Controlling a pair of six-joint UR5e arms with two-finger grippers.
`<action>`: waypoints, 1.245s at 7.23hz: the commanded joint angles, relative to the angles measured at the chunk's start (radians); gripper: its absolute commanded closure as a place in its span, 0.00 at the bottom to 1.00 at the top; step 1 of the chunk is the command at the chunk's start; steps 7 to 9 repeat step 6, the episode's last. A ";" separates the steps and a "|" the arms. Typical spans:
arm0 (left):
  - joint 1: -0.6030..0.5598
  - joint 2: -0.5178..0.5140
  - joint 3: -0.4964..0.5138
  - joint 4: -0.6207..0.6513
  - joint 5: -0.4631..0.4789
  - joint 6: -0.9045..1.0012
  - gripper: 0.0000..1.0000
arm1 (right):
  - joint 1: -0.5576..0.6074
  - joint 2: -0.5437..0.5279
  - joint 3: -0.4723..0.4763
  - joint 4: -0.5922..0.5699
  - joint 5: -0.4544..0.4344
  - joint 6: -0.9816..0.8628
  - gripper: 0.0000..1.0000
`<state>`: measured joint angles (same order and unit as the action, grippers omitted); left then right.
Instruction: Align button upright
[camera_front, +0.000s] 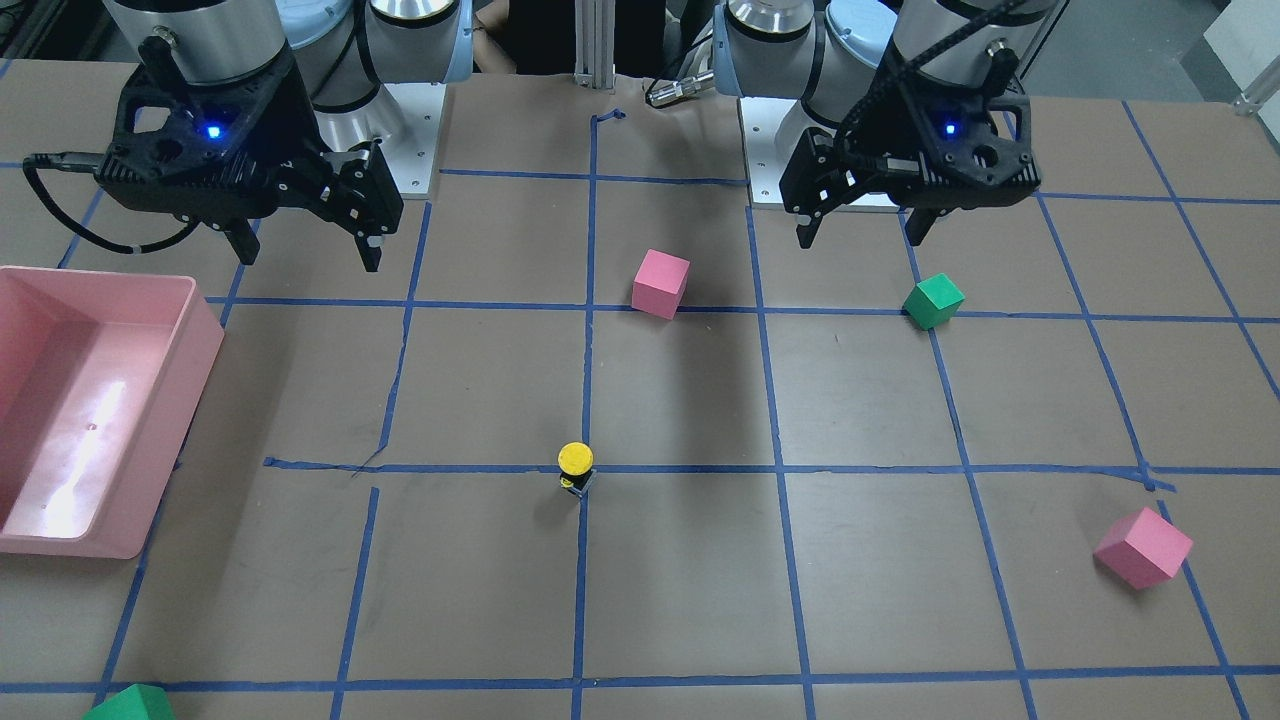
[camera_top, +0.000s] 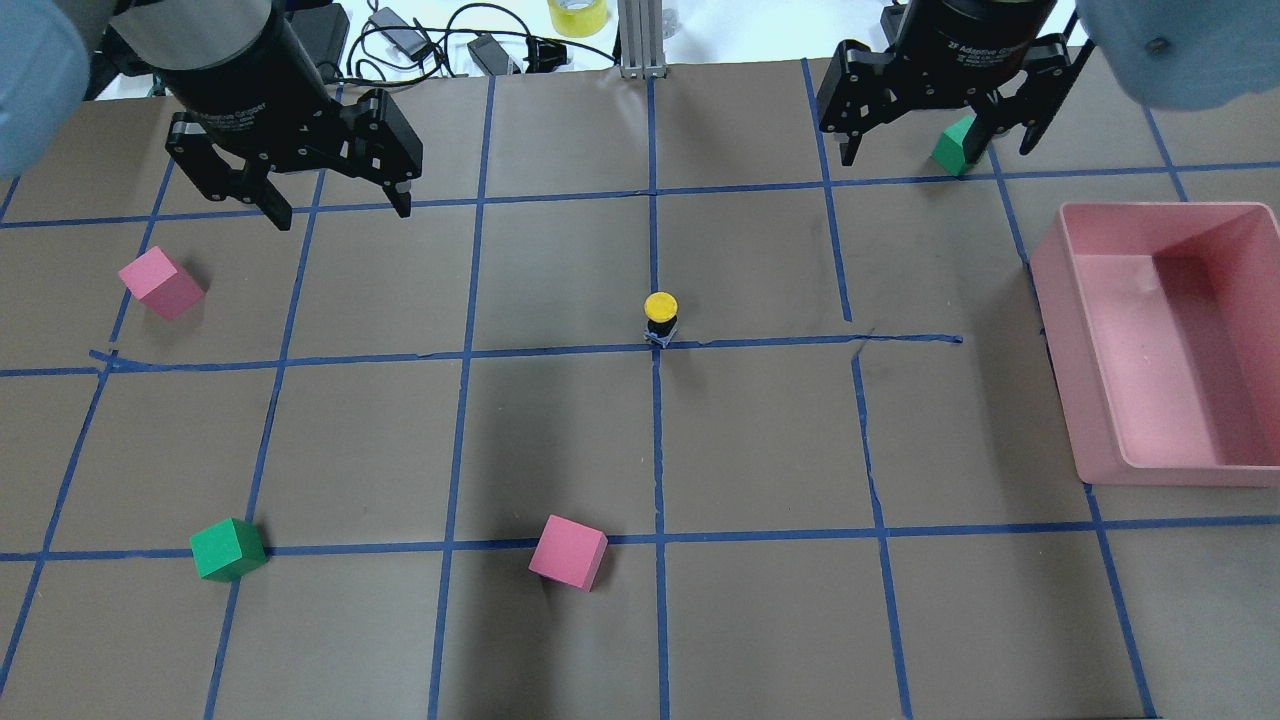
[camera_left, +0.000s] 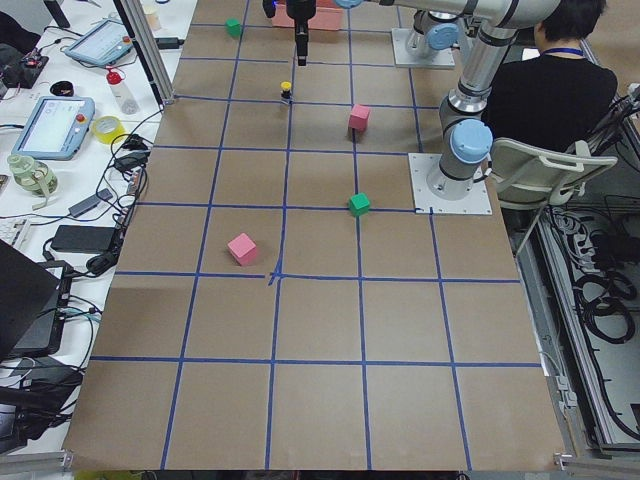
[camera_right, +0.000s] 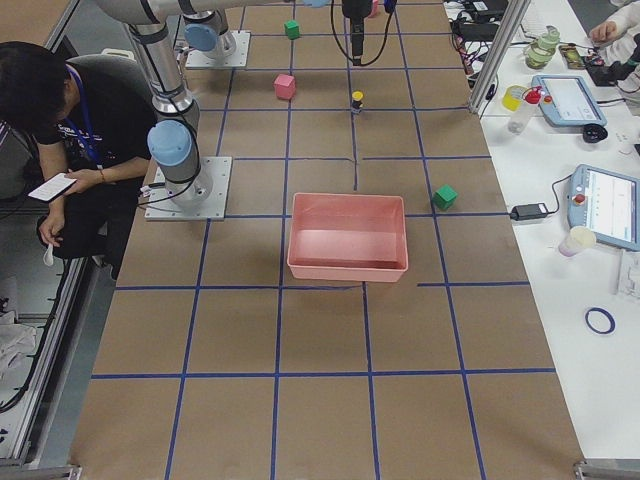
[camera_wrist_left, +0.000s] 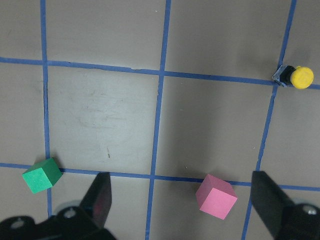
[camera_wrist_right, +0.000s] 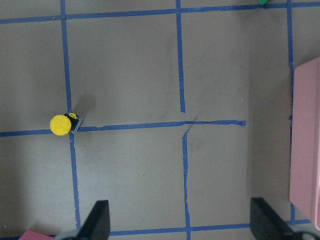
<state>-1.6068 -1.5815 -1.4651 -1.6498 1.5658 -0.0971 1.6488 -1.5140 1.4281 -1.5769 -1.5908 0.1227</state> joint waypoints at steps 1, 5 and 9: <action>0.001 0.015 -0.049 0.052 -0.007 0.017 0.00 | -0.001 0.000 0.000 0.000 0.000 0.000 0.00; -0.004 0.057 -0.096 0.122 0.000 0.017 0.00 | 0.000 0.000 0.000 0.000 0.000 0.000 0.00; -0.004 0.063 -0.098 0.120 -0.004 0.019 0.00 | 0.000 0.000 0.000 0.000 0.000 0.000 0.00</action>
